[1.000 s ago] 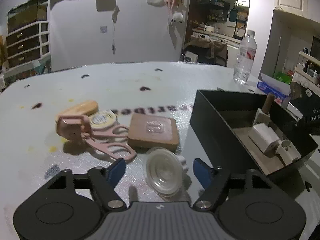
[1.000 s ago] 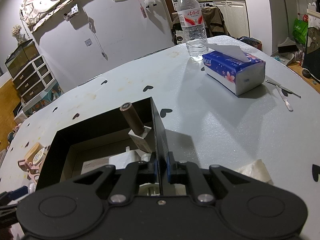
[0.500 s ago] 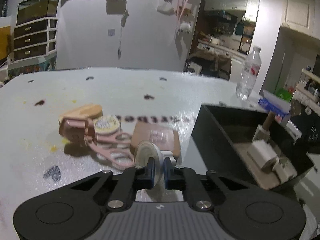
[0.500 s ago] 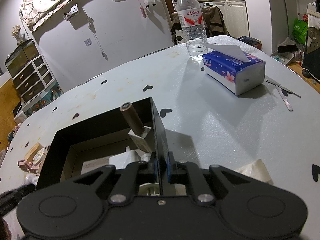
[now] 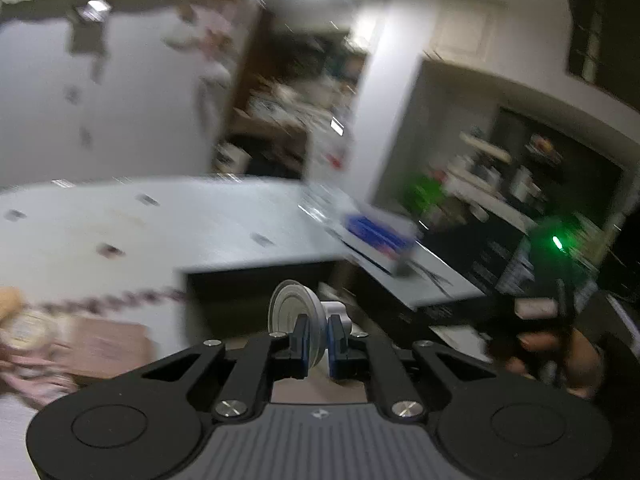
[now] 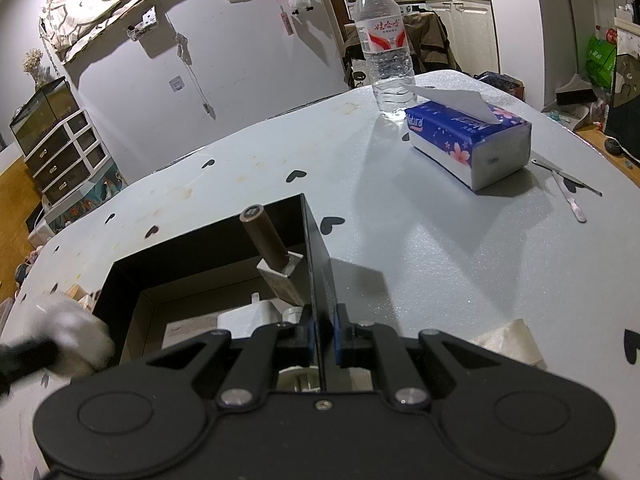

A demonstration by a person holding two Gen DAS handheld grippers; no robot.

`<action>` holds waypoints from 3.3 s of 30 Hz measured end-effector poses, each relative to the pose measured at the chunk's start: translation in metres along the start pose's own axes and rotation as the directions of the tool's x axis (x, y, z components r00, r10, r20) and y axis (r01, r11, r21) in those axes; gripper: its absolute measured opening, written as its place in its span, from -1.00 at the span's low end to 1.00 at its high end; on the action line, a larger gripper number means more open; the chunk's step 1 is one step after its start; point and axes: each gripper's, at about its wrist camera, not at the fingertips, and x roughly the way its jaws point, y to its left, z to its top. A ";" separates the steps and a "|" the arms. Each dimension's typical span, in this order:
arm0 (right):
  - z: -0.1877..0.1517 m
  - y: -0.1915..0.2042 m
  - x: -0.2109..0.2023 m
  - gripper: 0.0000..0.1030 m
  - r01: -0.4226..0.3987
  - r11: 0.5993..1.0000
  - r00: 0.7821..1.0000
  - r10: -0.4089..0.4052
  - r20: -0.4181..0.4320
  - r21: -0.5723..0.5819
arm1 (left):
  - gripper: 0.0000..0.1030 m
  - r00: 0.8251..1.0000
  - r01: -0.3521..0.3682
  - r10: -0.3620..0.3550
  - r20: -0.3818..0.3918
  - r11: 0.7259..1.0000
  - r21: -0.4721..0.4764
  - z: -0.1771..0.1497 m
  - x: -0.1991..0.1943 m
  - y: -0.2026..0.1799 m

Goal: Organize rigid objects
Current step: 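Carry the suction cup into the black box and open the left gripper, then move the left gripper to the brown square coaster and grasp it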

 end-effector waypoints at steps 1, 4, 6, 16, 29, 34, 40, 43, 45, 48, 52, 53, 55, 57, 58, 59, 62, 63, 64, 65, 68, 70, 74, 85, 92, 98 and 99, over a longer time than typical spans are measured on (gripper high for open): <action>0.000 0.000 0.000 -0.81 0.000 1.000 1.000 0.000 0.000 -0.001 | -0.82 0.999 0.031 -0.031 -0.036 1.000 -0.001 -0.001 0.010 -0.005; 0.000 0.000 0.000 -0.81 -0.002 1.000 1.000 0.002 -0.001 -0.001 | -0.82 0.987 0.080 -0.080 -0.140 0.997 -0.008 -0.006 0.038 -0.016; 0.000 0.000 0.000 -0.81 -0.002 1.000 1.000 0.002 -0.001 0.001 | -0.82 0.980 0.084 -0.083 -0.182 0.996 -0.004 -0.011 0.050 -0.020; 0.000 0.000 0.000 -0.81 -0.008 1.000 1.000 0.008 0.001 0.002 | -0.82 0.972 0.061 -0.065 -0.226 0.998 -0.024 -0.013 0.070 -0.026; 0.000 0.000 0.000 -0.80 -0.011 1.000 1.000 0.011 0.002 0.006 | -0.13 0.973 0.027 -0.045 -0.226 0.996 -0.080 -0.013 0.068 -0.015; 0.000 -0.001 0.000 -0.80 -0.010 1.000 1.000 0.010 0.002 0.005 | 0.55 0.979 0.045 -0.056 -0.198 0.997 -0.060 -0.011 0.060 -0.018; 0.000 -0.001 0.000 -0.80 -0.011 1.000 1.000 0.011 0.003 0.006 | 0.93 0.985 0.065 -0.062 -0.161 0.998 0.010 -0.010 0.048 -0.030; 0.000 -0.001 0.000 -0.80 -0.011 1.000 1.000 0.011 0.002 0.007 | 1.00 0.989 0.037 -0.031 -0.145 0.999 0.037 -0.009 0.044 -0.033; 0.000 -0.001 0.000 -0.80 -0.011 1.000 1.000 0.011 0.003 0.006 | 1.00 0.991 0.024 -0.016 -0.132 0.998 0.055 -0.009 0.040 -0.034; 0.000 -0.001 0.000 -0.80 -0.012 1.000 1.000 0.012 0.003 0.007 | 1.00 0.993 -0.007 0.016 -0.113 0.997 0.081 -0.009 0.035 -0.036; 0.000 -0.001 0.000 -0.80 -0.011 1.000 1.000 0.011 0.003 0.006 | 1.00 0.995 -0.042 0.049 -0.087 0.996 0.085 -0.008 0.028 -0.034; 0.000 -0.001 0.000 -0.80 -0.011 1.000 1.000 0.011 0.003 0.007 | 1.00 0.995 -0.057 0.064 -0.078 0.995 0.087 -0.008 0.026 -0.033; 0.000 -0.001 0.000 -0.80 -0.012 1.000 1.000 0.012 0.003 0.007 | 1.00 0.994 -0.090 0.095 -0.054 0.992 0.086 -0.007 0.021 -0.029; 0.000 -0.001 0.000 -0.80 -0.011 1.000 1.000 0.011 0.003 0.007 | 1.00 0.991 -0.126 0.129 -0.032 0.989 0.077 -0.005 0.015 -0.023; 0.000 -0.001 0.000 -0.80 -0.011 1.000 1.000 0.011 0.003 0.007 | 1.00 0.988 -0.150 0.151 -0.021 0.986 0.069 -0.005 0.012 -0.019; 0.000 -0.002 0.000 -0.80 -0.012 1.000 1.000 0.012 0.003 0.007 | 1.00 0.984 -0.176 0.177 -0.009 0.983 0.059 -0.004 0.009 -0.014; 0.000 -0.002 0.000 -0.80 -0.012 1.000 1.000 0.012 0.003 0.007 | 1.00 0.970 -0.242 0.242 0.015 0.970 0.024 -0.004 0.000 0.001; 0.000 -0.001 0.000 -0.80 -0.012 1.000 1.000 0.012 0.003 0.007 | 1.00 0.963 -0.267 0.267 0.023 0.964 0.010 -0.004 -0.003 0.008; 0.000 -0.002 0.000 -0.80 -0.011 1.000 1.000 0.011 0.003 0.007 | 1.00 0.956 -0.292 0.292 0.028 0.956 -0.003 -0.004 -0.007 0.013; 0.000 -0.002 0.000 -0.80 -0.011 1.000 1.000 0.011 0.003 0.007 | 1.00 0.948 -0.317 0.318 0.032 0.948 -0.015 -0.004 -0.010 0.019; 0.000 -0.002 0.000 -0.80 -0.012 1.000 1.000 0.012 0.003 0.008 | 1.00 0.920 -0.388 0.390 0.040 0.920 -0.047 -0.005 -0.018 0.036; 0.000 -0.002 0.000 -0.80 -0.011 1.000 1.000 0.011 0.003 0.009 | 1.00 0.902 -0.429 0.431 0.036 0.901 -0.063 -0.006 -0.021 0.046; 0.000 -0.002 0.000 -0.80 -0.010 1.000 1.000 0.010 0.003 0.008 | 1.00 0.868 -0.494 0.496 0.022 0.868 -0.055 -0.010 -0.020 0.059; 0.000 -0.002 0.000 -0.81 -0.009 1.000 1.000 0.009 0.002 0.009 | 0.97 0.798 -0.594 0.599 -0.065 0.800 0.079 -0.018 0.026 0.083; 0.000 -0.003 0.000 -0.81 -0.007 1.000 1.000 0.007 0.002 0.008 | 0.84 0.821 -0.555 0.566 -0.080 0.823 0.124 -0.015 0.042 0.097; 0.000 -0.003 0.000 -0.81 -0.007 1.000 1.000 0.007 0.001 0.009 | 0.52 0.842 -0.512 0.530 -0.106 0.845 0.156 -0.015 0.053 0.099; 0.000 -0.003 0.000 -0.81 -0.007 1.000 1.000 0.007 0.001 0.009 | 0.48 0.846 -0.506 0.523 -0.108 0.849 0.150 -0.015 0.052 0.099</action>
